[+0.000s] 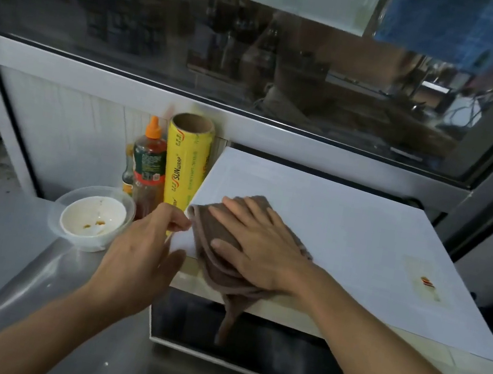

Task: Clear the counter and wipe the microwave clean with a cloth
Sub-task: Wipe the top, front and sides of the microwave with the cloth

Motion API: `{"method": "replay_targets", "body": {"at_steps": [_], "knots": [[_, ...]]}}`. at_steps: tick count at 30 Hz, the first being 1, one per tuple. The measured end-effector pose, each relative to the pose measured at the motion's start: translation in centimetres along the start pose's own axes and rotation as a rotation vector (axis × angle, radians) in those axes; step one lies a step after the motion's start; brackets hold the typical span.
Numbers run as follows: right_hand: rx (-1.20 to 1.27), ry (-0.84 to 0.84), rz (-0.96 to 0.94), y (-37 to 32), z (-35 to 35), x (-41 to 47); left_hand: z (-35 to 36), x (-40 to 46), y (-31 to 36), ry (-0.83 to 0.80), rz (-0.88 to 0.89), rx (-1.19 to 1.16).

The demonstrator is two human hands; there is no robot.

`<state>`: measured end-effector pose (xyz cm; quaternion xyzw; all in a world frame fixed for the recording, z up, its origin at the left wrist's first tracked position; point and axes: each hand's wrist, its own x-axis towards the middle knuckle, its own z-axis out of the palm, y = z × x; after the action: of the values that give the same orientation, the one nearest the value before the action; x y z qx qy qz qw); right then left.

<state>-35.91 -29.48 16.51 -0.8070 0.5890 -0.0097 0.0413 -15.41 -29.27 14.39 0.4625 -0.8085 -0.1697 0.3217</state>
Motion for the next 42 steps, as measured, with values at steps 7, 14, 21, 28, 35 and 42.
{"method": "replay_targets", "body": {"at_steps": [7,14,21,28,35,42], "knots": [[0.07,0.002,0.051,4.0,-0.1,1.1,-0.2,0.7,0.1,-0.068,0.085,0.101],[0.003,0.012,0.452,14.0,-1.1,-9.1,-0.2,0.8,0.8,-0.093,0.082,0.156],[0.005,0.009,0.43,8.4,0.1,-9.9,0.3,0.6,0.7,-0.049,0.067,0.117],[-0.029,0.073,0.062,-1.4,1.4,-5.0,0.3,0.7,0.5,-0.06,0.063,0.123],[-0.182,0.157,-0.055,2.8,1.9,-11.2,0.7,0.6,2.4,-0.025,0.045,0.231],[-0.206,0.08,0.191,13.9,0.9,-23.9,6.0,1.1,11.0,-0.098,0.196,0.143]]}}
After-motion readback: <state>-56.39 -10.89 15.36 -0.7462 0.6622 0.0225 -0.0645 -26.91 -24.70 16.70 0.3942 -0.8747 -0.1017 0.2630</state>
